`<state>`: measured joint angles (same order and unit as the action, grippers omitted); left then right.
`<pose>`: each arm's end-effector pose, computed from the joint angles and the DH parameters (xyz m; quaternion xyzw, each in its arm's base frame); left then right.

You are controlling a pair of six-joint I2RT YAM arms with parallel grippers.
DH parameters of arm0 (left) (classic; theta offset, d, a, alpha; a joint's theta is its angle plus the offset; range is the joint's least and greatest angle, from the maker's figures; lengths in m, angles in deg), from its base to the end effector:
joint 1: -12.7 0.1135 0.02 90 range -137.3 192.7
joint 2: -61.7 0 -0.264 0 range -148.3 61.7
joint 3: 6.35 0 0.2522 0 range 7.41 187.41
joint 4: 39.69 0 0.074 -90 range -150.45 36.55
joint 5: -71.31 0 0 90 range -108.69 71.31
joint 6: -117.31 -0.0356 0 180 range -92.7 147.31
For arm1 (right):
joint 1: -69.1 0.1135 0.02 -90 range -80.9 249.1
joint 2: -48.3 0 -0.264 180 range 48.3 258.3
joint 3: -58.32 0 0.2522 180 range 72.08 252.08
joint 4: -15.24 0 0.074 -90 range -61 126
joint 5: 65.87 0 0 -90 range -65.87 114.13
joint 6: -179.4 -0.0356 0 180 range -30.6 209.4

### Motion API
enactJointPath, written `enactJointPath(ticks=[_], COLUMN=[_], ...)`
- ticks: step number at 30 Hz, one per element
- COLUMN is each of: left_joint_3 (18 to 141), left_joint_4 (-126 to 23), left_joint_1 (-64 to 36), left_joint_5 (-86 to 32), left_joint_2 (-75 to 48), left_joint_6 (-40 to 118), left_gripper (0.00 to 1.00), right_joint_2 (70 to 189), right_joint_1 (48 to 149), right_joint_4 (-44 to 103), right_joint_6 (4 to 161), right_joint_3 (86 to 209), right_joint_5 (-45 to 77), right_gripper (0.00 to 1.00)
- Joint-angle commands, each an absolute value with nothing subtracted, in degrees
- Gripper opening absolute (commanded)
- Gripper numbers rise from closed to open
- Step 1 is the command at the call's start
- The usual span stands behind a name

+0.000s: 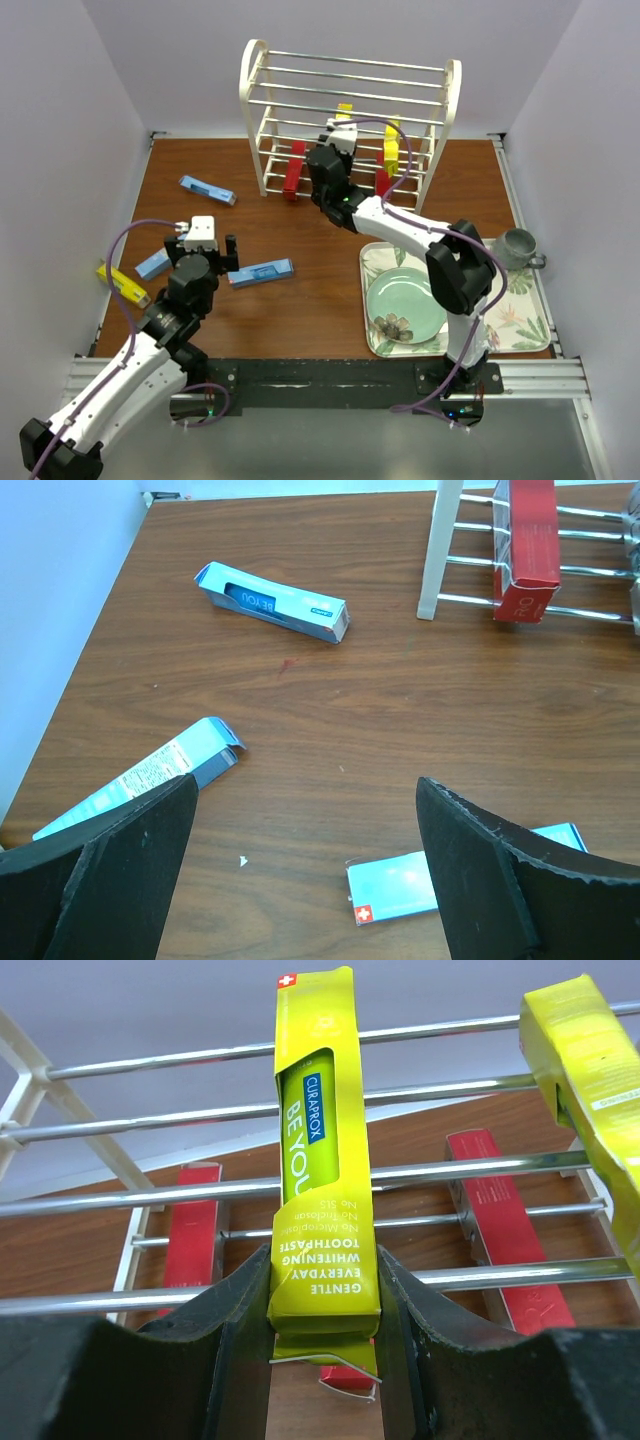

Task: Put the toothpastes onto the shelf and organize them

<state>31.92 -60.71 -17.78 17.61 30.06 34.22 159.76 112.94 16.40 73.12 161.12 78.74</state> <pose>0.1358 -0.0555 0.2556 -0.0336 0.7740 0.0464 0.6306 0.3513 0.2971 0.3051 0.1250 0.7306 -0.0171 0.6711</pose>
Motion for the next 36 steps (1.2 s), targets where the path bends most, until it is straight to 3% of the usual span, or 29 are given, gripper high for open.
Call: enactJointPath(ticks=[1,5,12,17,27,30,36], left_joint_3=[31.5,31.3,31.2,31.3,31.2,31.1,31.3], left_joint_4=[-57.2,-57.1,-57.0,-57.0,-57.0,-57.0,-56.9], left_joint_1=[-18.7,-18.9,-18.9,-19.0,-18.9,-19.0,-19.0], left_joint_5=[18.3,18.2,17.8,17.5,17.2,17.2,16.9], left_joint_2=[30.7,31.0,31.0,31.0,30.9,30.9,30.8], left_joint_6=[34.6,34.4,34.2,34.1,34.0,34.0,34.0], left_gripper=[0.95,0.95,0.95,0.95,0.95,0.95,0.94], right_joint_2=[160.0,161.0,161.6,161.2,158.4,156.9,152.5], right_joint_1=[113.0,113.0,112.3,112.3,112.3,112.3,112.3], right_joint_4=[13.8,14.1,16.2,16.5,20.0,21.6,25.5], right_joint_6=[72.9,72.6,70.8,70.6,68.8,67.7,65.5], right_joint_3=[164.1,164.0,164.1,163.9,164.3,163.5,162.1], right_joint_5=[82.1,82.7,82.7,82.5,80.6,78.8,73.4], right_gripper=[0.27,0.32,0.54,0.60,0.92,0.98,0.99])
